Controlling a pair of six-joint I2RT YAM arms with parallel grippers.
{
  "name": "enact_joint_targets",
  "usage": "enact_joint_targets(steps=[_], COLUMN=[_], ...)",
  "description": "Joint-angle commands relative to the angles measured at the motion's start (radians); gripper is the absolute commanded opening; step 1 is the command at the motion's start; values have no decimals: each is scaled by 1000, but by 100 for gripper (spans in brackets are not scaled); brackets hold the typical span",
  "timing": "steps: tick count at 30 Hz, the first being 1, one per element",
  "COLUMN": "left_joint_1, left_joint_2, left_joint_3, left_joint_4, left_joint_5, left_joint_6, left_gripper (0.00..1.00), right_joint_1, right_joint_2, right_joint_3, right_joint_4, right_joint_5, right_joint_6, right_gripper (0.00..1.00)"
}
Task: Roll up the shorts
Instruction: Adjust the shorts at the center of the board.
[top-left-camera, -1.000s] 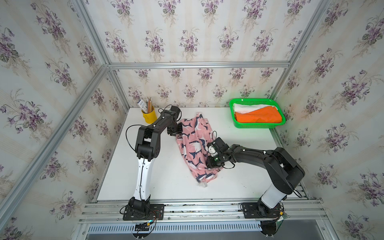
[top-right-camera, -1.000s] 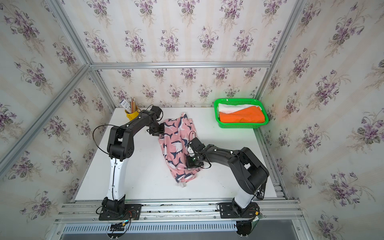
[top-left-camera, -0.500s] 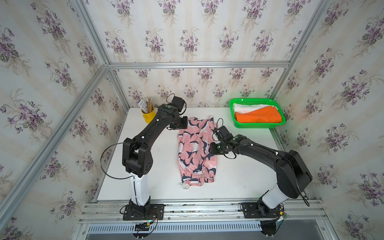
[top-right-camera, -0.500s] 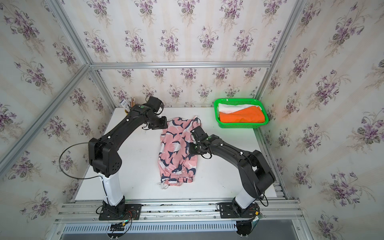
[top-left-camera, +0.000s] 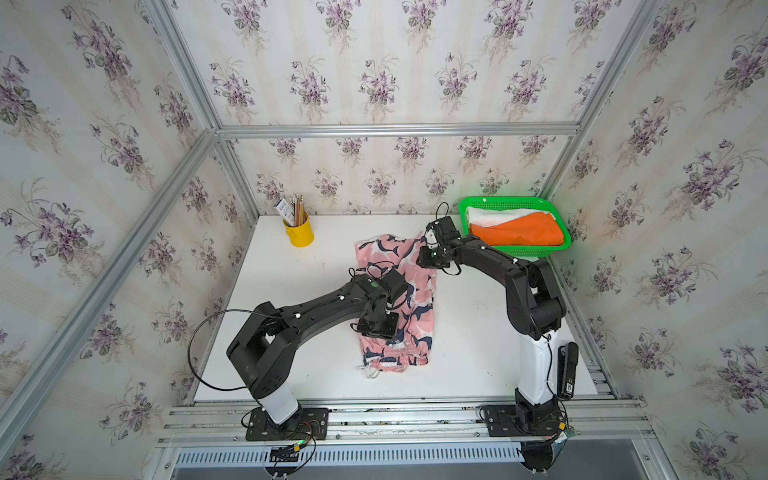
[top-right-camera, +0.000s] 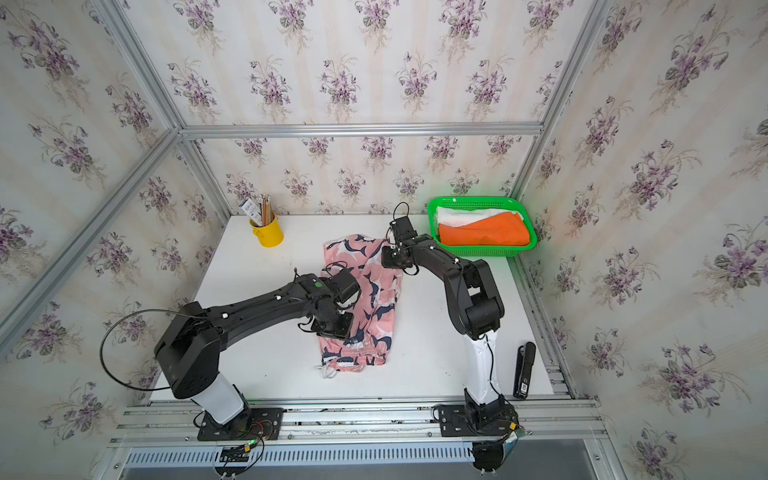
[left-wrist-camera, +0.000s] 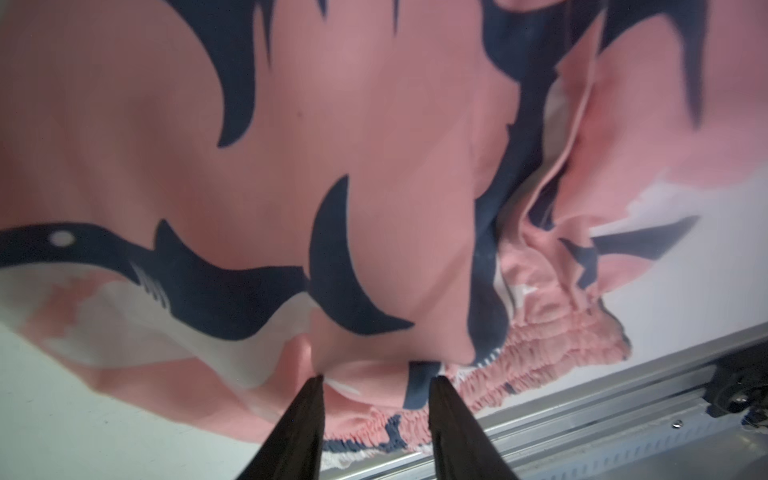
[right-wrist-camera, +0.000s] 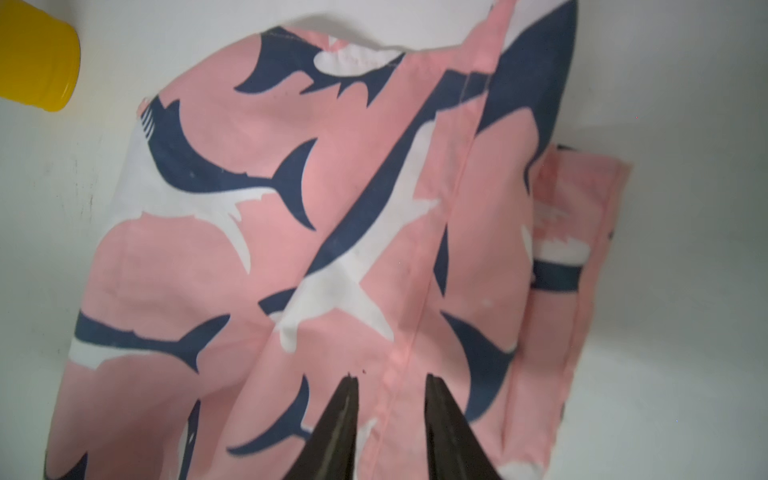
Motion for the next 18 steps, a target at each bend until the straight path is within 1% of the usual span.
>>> enact_joint_targets(steps=[1,3,5,7,10,14,16,18], left_joint_1=[5,35,83,141,239,373,424,465], left_joint_2=[-11,-17,-11,2,35,120,185,267], left_joint_3=[-48,-79,-104,-117,-102,-23,54,151], left_joint_4=[35,40,47,56,68,88,90,78], left_joint_5=[-36,-46,-47,-47,-47,-50,-50,-22], left_joint_6=[-35,-16,11,50,115,194,224,261], left_gripper=[45,46,46,46,46,46,46,45], right_joint_1=[-2,-4,-6,-6,-5,-2,14,52], right_joint_2=[73,98,91,55,-49,-243,-334,-411], right_joint_3=[62,66,27,-46,-234,-534,-655,-747], right_joint_4=[-19,-36,-37,-34,-1,59,96,122], right_joint_5=[-26,-10,-3,12,28,9,-43,-108], right_joint_6=[-26,-30,-29,-27,-6,74,119,147], right_gripper=[29,28,27,27,26,26,25,25])
